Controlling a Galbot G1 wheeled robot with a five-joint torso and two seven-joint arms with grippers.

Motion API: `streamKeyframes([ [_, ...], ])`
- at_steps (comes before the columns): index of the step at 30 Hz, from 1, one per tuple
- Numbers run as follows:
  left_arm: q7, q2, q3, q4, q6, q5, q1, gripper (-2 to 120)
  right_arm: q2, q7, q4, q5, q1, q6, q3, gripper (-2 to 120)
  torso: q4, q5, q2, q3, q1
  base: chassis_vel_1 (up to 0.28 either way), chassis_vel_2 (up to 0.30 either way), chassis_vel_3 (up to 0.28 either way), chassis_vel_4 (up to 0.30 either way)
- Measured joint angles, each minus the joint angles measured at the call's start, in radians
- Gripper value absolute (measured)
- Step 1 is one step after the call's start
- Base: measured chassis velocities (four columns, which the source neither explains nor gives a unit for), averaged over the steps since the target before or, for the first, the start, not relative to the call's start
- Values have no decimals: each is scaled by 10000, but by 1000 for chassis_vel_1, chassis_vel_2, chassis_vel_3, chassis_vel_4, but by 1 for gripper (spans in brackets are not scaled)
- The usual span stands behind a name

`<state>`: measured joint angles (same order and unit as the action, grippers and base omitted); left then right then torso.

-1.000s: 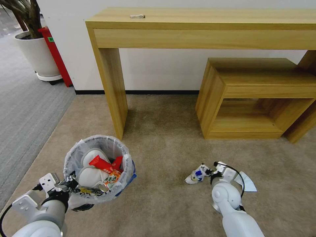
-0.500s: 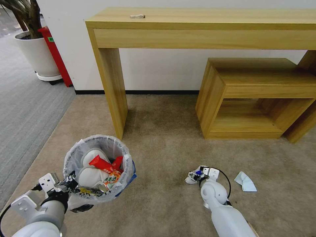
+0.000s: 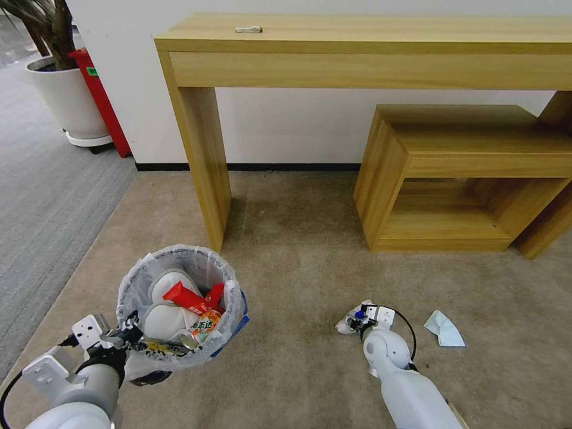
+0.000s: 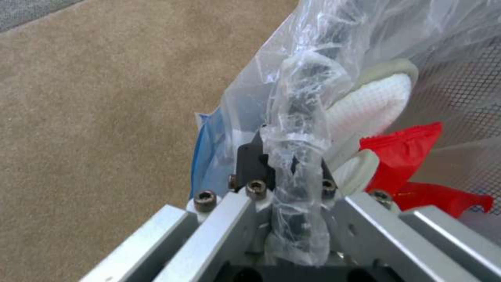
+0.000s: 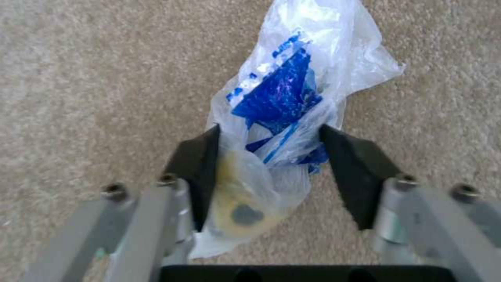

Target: Pick up the trash bin and place the garbage on the floor into it.

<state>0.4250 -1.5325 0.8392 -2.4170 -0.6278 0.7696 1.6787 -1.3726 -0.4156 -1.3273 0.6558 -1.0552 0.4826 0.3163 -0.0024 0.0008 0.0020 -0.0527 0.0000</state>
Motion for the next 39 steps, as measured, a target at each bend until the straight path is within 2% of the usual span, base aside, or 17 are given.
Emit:
streamKeyframes([
  [2,-2,-12,-17,19,0,-18,-7,1,-8,101,139,-90,64,-81,0,35,0,0,0,0,0,0,0,0,0],
  [11,-2,-53,-84,59,0,-90,-42,1,97,289,12,-243,-31,-358,-65,4,0,1,0,0,0,0,0,0,0],
  [17,-3,-100,-146,116,3,-165,-43,1,323,310,-992,-52,-421,-558,-193,0,0,0,0,0,0,0,0,0,0],
  [21,-3,-129,-208,147,6,-234,-28,1,548,700,-1865,30,-784,-1245,-306,0,-1,0,0,0,0,0,0,0,0],
  [23,-4,-143,-265,193,9,-292,-15,1,726,1604,-2621,68,-1066,-2130,-350,0,-1,1,0,1,-1,0,0,0,0],
  [24,-3,-165,-340,238,12,-355,-9,1,861,2554,-3189,160,-1225,-2942,-396,0,-1,-2,0,1,0,0,0,0,0],
  [25,-3,-165,-340,238,12,-355,-9,1,861,2554,-3189,160,-1225,-2942,-396,0,-1,-2,0,1,0,0,0,0,0],
  [26,-3,-215,-457,281,15,-418,-2,1,951,3618,-3604,368,-1282,-3889,-474,0,-1,0,0,1,0,0,0,0,0],
  [27,-3,-231,-497,293,15,-431,1,1,975,3940,-3705,436,-1281,-4194,-505,0,-1,0,0,0,0,0,0,0,0],
  [28,-5,-309,-699,347,16,-524,20,1,1054,5479,-4095,743,-1179,-5339,-637,0,0,0,0,1,-1,0,0,0,0],
  [29,-5,-309,-699,347,16,-524,20,1,1054,5479,-4095,743,-1179,-5339,-637,0,0,0,0,1,-1,0,0,0,0],
  [31,-6,-369,-871,397,23,-650,39,1,1125,6731,-4353,979,-972,-6062,-781,0,0,-1,0,1,-1,0,0,0,0],
  [32,-9,-414,-1028,427,41,-733,62,1,1184,7840,-4458,1163,-777,-6458,-919,0,1,0,0,0,0,0,0,0,0],
  [33,-9,-414,-1028,427,41,-733,62,1,1184,7840,-4458,1163,-777,-6458,-919,0,1,0,0,0,0,0,0,0,0],
  [36,-90,-484,-1433,441,147,-960,117,1,1317,10564,-4429,1388,-443,-6784,-1191,0,0,-2,0,1,0,0,0,0,0],
  [37,-90,-484,-1433,441,147,-960,117,1,1317,10564,-4429,1388,-443,-6784,-1191,0,0,-2,0,1,0,0,0,0,0],
  [39,-113,-520,-1676,441,221,-1098,152,1,1321,11679,-4172,1285,-337,-7007,-1392,0,0,1,0,0,0,0,0,0,0],
])
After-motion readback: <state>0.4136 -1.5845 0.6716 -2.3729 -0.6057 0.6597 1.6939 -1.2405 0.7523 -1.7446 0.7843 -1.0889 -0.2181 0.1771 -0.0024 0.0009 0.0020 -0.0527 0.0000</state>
